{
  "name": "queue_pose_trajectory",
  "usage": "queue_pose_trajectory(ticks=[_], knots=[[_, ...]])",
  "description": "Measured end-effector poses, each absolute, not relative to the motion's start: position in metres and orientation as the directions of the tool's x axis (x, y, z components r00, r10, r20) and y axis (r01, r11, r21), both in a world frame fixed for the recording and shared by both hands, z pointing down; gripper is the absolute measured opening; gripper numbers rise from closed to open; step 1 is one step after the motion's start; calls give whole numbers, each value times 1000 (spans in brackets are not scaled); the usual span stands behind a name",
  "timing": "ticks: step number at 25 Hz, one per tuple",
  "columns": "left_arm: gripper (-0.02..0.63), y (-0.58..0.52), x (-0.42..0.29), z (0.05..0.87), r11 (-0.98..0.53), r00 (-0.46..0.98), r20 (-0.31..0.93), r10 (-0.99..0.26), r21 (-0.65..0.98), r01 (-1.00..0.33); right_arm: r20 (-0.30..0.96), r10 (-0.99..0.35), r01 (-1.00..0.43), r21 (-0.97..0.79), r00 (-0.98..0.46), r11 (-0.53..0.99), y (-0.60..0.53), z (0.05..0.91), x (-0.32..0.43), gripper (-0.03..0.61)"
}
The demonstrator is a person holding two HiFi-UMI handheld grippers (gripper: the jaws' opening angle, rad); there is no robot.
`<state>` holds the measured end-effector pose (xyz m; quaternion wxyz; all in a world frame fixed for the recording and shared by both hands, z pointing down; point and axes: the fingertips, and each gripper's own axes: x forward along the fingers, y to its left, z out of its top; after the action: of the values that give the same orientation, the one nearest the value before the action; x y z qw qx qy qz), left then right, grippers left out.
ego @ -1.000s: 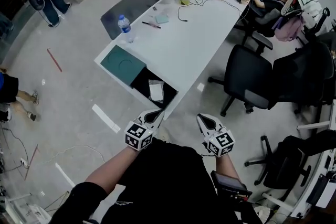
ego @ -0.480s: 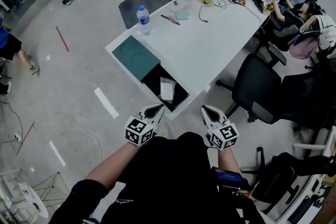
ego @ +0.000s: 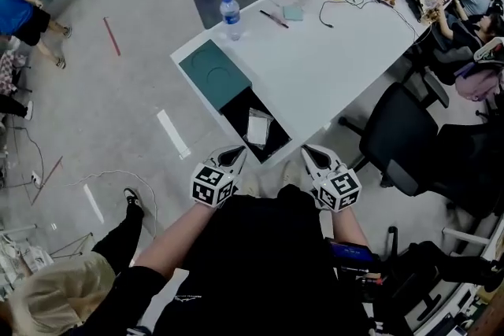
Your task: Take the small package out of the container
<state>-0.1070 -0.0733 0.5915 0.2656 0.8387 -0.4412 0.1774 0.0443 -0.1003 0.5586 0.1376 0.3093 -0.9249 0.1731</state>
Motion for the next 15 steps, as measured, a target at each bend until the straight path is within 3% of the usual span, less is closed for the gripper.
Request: queue_pose_trajectory(ticks=[15], knots=[[14,-119,-71,641,-424,371,752,-544,135,-896,342,-360,-464,-300,-868,834,-135,573,51,26]])
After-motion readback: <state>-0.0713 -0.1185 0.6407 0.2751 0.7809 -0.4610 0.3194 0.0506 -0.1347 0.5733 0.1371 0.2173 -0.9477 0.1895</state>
